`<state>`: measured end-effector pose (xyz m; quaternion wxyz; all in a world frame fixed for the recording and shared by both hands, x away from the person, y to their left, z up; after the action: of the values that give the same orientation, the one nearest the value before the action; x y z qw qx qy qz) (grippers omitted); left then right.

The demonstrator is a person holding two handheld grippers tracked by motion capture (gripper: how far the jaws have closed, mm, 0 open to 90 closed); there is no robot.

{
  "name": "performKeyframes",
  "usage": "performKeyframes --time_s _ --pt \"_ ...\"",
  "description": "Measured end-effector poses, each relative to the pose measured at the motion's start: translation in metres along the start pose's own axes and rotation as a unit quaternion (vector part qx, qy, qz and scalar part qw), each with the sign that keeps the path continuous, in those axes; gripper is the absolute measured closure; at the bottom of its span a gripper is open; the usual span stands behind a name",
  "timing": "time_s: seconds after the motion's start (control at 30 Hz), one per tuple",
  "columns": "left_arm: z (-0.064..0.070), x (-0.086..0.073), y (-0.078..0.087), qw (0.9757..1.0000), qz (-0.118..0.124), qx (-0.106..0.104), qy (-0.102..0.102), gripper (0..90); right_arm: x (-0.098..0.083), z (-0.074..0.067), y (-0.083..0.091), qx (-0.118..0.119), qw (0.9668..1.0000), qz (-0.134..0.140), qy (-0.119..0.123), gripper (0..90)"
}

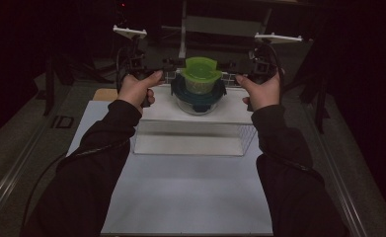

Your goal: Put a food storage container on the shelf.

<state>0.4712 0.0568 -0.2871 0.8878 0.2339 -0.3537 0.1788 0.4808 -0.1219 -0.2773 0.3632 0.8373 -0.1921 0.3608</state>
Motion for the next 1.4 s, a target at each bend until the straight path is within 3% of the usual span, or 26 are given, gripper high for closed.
performKeyframes --time_s 0.07,0.13,0.2,0.33,0.5,0.63,0.87,1.07,1.2,1.3,1.4 --pt "0.006 -0.003 0.005 0.9997 0.005 -0.024 -0.009 31.0 -0.002 -0.001 0.004 0.003 1.0000 0.001 0.005 36.1" --pt "0.009 -0.007 0.008 0.9994 0.005 -0.028 -0.020 30.5 -0.005 -0.001 0.007 0.010 0.9998 0.005 0.014 31.1" --pt "0.014 -0.012 0.010 0.9988 0.004 -0.032 -0.036 23.2 -0.010 -0.003 0.011 0.023 0.9995 0.005 0.021 25.8" --pt "0.020 -0.024 0.014 0.9974 0.002 -0.038 -0.060 13.9 -0.021 -0.006 0.018 0.041 0.9988 0.006 0.028 24.3" --pt "0.025 -0.039 0.021 0.9955 0.017 -0.036 -0.086 12.7 -0.038 -0.009 0.023 0.039 0.9978 0.003 0.054 24.0" --pt "0.026 -0.054 0.026 0.9941 0.015 -0.034 -0.102 11.8 -0.049 -0.009 0.026 0.043 0.9969 0.003 0.066 24.1" --pt "0.026 -0.095 0.035 0.9898 0.024 -0.026 -0.138 11.7 -0.087 -0.001 0.027 0.033 0.9947 0.000 0.097 24.8" --pt "0.020 -0.120 0.038 0.9883 0.018 -0.019 -0.150 11.7 -0.118 0.004 0.024 0.039 0.9927 -0.009 0.114 21.4" --pt "0.015 -0.137 0.038 0.9853 0.013 -0.008 -0.170 11.7 -0.135 0.007 0.024 0.044 0.9918 -0.009 0.120 21.3" --pt "0.013 -0.153 0.036 0.9847 0.009 -0.016 -0.173 11.7 -0.149 0.010 0.022 0.044 0.9910 -0.013 0.126 21.2" --pt "0.010 -0.169 0.034 0.9825 -0.003 -0.017 -0.186 11.7 -0.165 0.014 0.019 0.047 0.9906 -0.017 0.127 21.2"
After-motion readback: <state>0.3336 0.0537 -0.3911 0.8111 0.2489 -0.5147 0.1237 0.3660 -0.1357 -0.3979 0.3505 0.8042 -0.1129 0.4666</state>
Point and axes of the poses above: each handheld gripper's, and its own axes: y roughly backward along the jaws, x roughly out of its top, z roughly to its right, the point moved 9 cm from there along -y, roughly forward along the jaws
